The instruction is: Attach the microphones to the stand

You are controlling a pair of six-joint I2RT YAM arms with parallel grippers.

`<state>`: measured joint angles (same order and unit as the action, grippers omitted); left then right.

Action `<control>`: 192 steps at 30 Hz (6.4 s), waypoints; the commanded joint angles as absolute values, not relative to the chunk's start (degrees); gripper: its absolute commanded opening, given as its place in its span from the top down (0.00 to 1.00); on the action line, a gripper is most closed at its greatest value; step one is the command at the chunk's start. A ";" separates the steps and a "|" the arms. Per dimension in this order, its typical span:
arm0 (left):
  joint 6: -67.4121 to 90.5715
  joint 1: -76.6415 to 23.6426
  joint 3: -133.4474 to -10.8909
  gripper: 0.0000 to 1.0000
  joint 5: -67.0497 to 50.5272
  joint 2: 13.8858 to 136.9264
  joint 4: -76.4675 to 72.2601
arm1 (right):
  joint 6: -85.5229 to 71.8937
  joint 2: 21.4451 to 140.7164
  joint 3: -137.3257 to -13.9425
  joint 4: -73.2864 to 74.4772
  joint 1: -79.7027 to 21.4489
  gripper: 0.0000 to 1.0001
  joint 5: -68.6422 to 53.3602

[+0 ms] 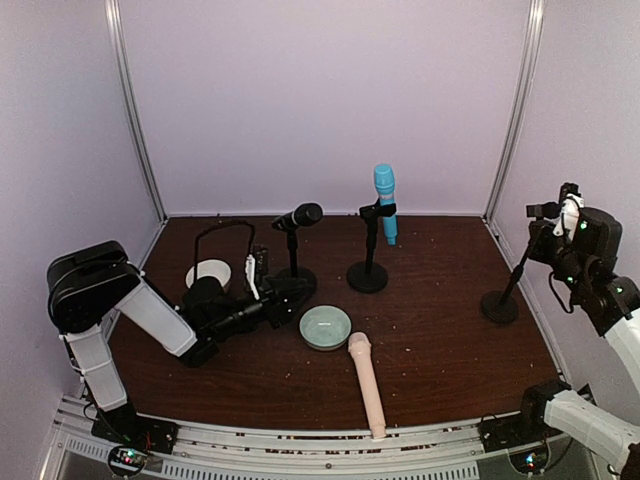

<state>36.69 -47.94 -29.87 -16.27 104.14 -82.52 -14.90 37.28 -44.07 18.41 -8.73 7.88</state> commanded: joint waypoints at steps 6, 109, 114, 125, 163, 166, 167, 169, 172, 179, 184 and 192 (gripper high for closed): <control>30.43 -50.34 -33.83 0.49 -17.82 99.68 -74.51 | -14.80 44.70 -45.59 23.24 -9.05 0.33 14.84; 13.80 -67.26 -76.99 0.83 -13.60 115.20 -27.70 | -27.07 42.40 -41.25 -3.08 -42.39 1.00 -7.39; 14.11 -67.24 -76.52 0.99 -14.42 115.05 -28.70 | -26.88 42.94 -41.14 -2.95 -42.36 1.00 -7.13; 18.18 -66.42 -71.03 1.00 -15.72 111.18 -34.39 | -27.45 39.80 -38.00 4.15 -42.43 0.32 -6.97; 36.92 -59.17 -61.37 1.00 -49.56 109.05 -64.28 | -15.85 49.13 -23.28 -26.10 -46.75 1.00 -37.95; 41.31 -58.26 -59.85 1.00 -51.82 108.73 -69.57 | -12.45 53.33 -26.34 -21.68 -46.67 0.92 -36.69; 41.28 -58.25 -59.26 1.00 -51.62 108.19 -69.63 | -12.04 54.25 -27.57 -19.52 -46.67 0.86 -34.88; 39.62 -58.27 -58.24 1.00 -50.42 107.01 -67.53 | -12.18 54.79 -29.47 -15.38 -46.69 0.70 -28.97; 35.14 -58.27 -56.23 1.00 -45.82 104.81 -63.24 | -14.51 52.78 -31.49 -10.33 -46.63 0.45 -21.98; 28.69 -59.36 -52.67 1.00 -23.77 99.99 -51.99 | -21.99 49.11 -34.96 -1.96 -47.03 0.32 -14.55; 22.52 -62.39 -55.28 1.00 -14.29 98.97 -42.91 | -26.99 51.05 -36.03 -2.65 -48.09 0.33 -9.81; 21.20 -64.06 -58.04 1.00 -10.26 99.49 -38.30 | -28.31 58.41 -39.97 -6.23 -50.61 0.42 -9.41</control>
